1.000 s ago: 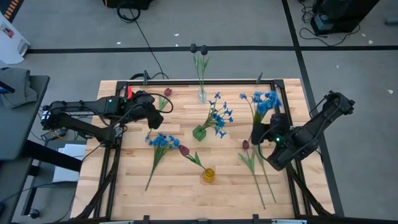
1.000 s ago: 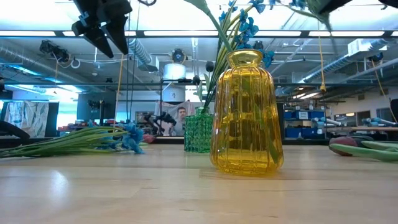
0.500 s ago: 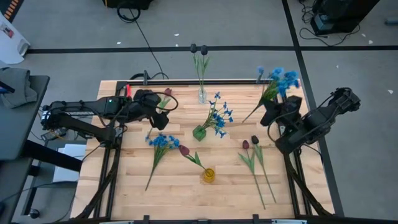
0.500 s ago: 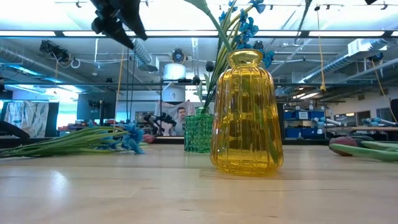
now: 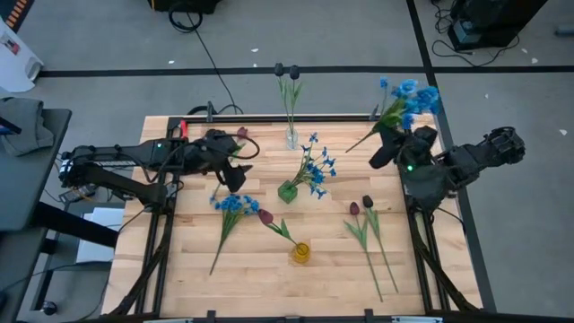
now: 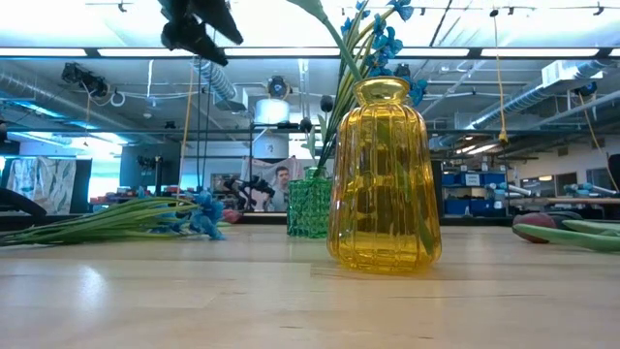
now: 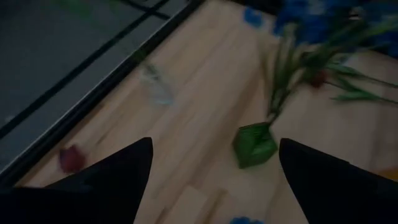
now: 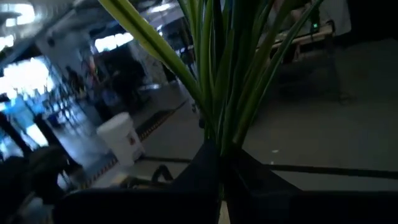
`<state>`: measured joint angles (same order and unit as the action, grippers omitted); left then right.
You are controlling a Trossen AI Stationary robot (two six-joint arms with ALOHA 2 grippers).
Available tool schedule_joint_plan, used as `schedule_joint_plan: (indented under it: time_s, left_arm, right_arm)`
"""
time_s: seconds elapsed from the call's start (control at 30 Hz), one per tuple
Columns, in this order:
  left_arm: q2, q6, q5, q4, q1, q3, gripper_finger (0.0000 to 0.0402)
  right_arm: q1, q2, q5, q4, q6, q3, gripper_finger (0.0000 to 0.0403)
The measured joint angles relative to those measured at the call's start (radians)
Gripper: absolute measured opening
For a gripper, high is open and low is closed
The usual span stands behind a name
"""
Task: Sort flowers into vase by color
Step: Put the right blue flowers into the green vase
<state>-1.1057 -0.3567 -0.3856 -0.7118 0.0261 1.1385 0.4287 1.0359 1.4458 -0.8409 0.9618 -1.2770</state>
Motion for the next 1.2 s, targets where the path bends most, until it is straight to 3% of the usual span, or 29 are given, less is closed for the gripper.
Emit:
schedule_joint_plan:
  time_s: [0.1, 0.23, 0.37, 0.73, 0.97, 1.2]
  left_arm:
    - [0.0, 0.081, 0.069, 0.045, 0.0, 0.0, 0.0355]
    - [0.0, 0.159, 0.121, 0.076, 0.0, 0.0, 0.0355]
    - [0.0, 0.194, 0.134, 0.059, 0.0, 0.0, 0.0355]
    - [0.0, 0.195, 0.168, 0.029, 0.0, 0.0, 0.0355]
    - [0.0, 0.166, 0.182, 0.024, 0.0, 0.0, 0.0355]
    - [0.0, 0.143, 0.156, -0.009, 0.0, 0.0, 0.0355]
  right_arm:
    - [-0.057, 0.012, -0.111, 0.213, -0.273, 0.0, 0.0016]
    - [-0.152, 0.03, -0.354, 0.481, -0.616, 0.0, 0.0016]
    - [-0.255, 0.039, -0.569, 0.658, -0.802, 0.0, 0.0016]
    - [-0.514, 0.089, -1.111, 0.749, -0.799, 0.0, 0.0016]
    - [-0.618, 0.172, -1.32, 0.789, -0.755, 0.0, 0.0016]
    - [-0.648, 0.224, -1.425, 0.786, -0.733, 0.0, 0.0016]
